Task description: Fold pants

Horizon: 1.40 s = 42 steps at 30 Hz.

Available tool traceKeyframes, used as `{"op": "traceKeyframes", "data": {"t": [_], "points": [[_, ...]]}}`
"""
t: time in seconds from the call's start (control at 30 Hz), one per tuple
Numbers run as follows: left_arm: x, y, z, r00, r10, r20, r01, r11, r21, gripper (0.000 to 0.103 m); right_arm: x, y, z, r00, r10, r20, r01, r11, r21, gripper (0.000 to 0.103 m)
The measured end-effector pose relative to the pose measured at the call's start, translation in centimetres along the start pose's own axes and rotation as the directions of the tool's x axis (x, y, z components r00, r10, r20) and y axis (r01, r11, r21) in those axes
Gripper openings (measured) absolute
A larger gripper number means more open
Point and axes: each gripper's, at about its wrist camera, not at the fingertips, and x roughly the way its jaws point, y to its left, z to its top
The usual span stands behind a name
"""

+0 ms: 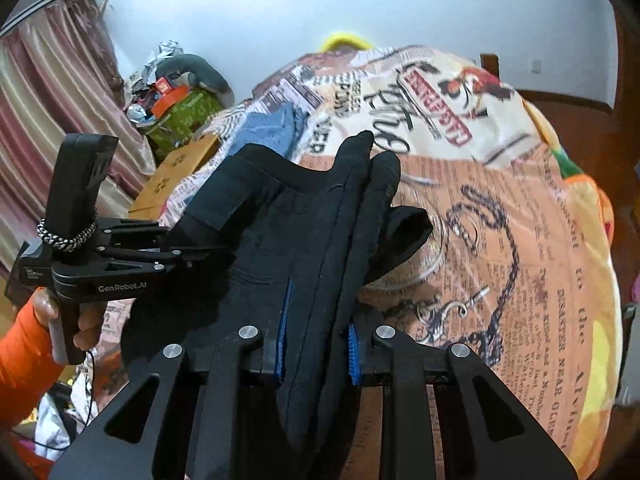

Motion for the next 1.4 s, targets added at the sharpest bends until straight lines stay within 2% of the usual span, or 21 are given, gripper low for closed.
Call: {"op": "traceKeyframes", "data": {"t": [0.3,0.5,0.63,0.73,0.9,1.07,1.3,1.4], "points": [[-4.7,1.6,0.5,0.991,0.026,0.128,-0.021,0.999,-0.045,0.026,-1.3,3.2,3.4,0.997,0.013,0.079,-0.006,0.995,-0.100,0.020],[-7.7,3.8,0.8,0.976,0.081,0.204,-0.064,0.994,-0.087,0.026,-0.8,5.3,5.8,0.992,0.041,0.116,-0.021,0.986,-0.164,0.019],[-9.9,6.6,0.9,0.962,0.111,0.252,-0.077,0.987,-0.141,0.026,0.2,6.9,7.8,0.989,0.069,0.133,-0.040,0.978,-0.205,0.019],[-11.1,8.6,1.2,0.950,0.143,0.279,-0.098,0.981,-0.168,0.026,1.4,8.4,9.4,0.986,0.092,0.142,-0.057,0.970,-0.236,0.019],[-12.6,12.2,2.3,0.920,0.219,0.324,-0.159,0.967,-0.200,0.025,4.0,10.3,12.2,0.977,0.136,0.163,-0.093,0.964,-0.250,0.019],[-13.0,16.3,4.0,0.899,0.261,0.350,-0.177,0.951,-0.254,0.025,7.2,12.1,15.0,0.972,0.160,0.172,-0.113,0.960,-0.258,0.019],[-11.6,21.8,6.1,0.887,0.297,0.353,-0.187,0.931,-0.314,0.025,12.0,13.5,17.7,0.970,0.174,0.172,-0.127,0.959,-0.255,0.019],[-10.2,24.2,6.9,0.890,0.306,0.338,-0.195,0.925,-0.326,0.025,14.6,13.7,18.6,0.972,0.174,0.159,-0.131,0.960,-0.247,0.019]]}}
